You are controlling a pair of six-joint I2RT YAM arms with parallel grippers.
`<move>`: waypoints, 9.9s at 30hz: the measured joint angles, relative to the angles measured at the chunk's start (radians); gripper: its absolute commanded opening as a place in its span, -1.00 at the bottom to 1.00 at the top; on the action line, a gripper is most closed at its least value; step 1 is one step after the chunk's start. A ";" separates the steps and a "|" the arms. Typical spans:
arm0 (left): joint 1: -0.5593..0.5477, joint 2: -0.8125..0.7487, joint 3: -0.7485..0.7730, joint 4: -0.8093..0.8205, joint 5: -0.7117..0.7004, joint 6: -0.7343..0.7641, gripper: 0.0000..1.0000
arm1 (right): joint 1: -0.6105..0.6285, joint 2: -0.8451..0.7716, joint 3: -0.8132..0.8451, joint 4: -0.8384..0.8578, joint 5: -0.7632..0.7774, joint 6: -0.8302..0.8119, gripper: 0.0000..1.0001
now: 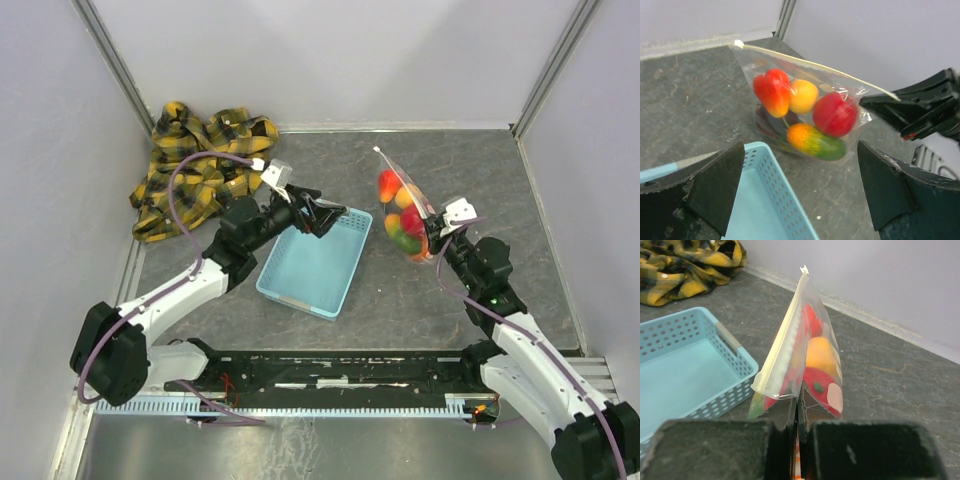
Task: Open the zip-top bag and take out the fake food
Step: Pick up the zipper food storage bag at the center of the board, then unzip the zipper food storage bag at the center of the board.
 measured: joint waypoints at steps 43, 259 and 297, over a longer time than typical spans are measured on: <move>0.027 0.834 0.940 -0.337 0.730 1.114 0.00 | -0.036 -0.116 0.037 -0.220 -0.080 0.023 -0.96; -0.069 0.511 -0.106 0.841 0.455 0.143 -0.94 | -0.073 0.207 0.633 -1.013 -0.453 -0.327 -0.04; -0.113 0.281 -0.101 0.323 0.394 0.520 -0.94 | 0.047 0.530 0.822 -1.033 -0.887 -0.683 0.15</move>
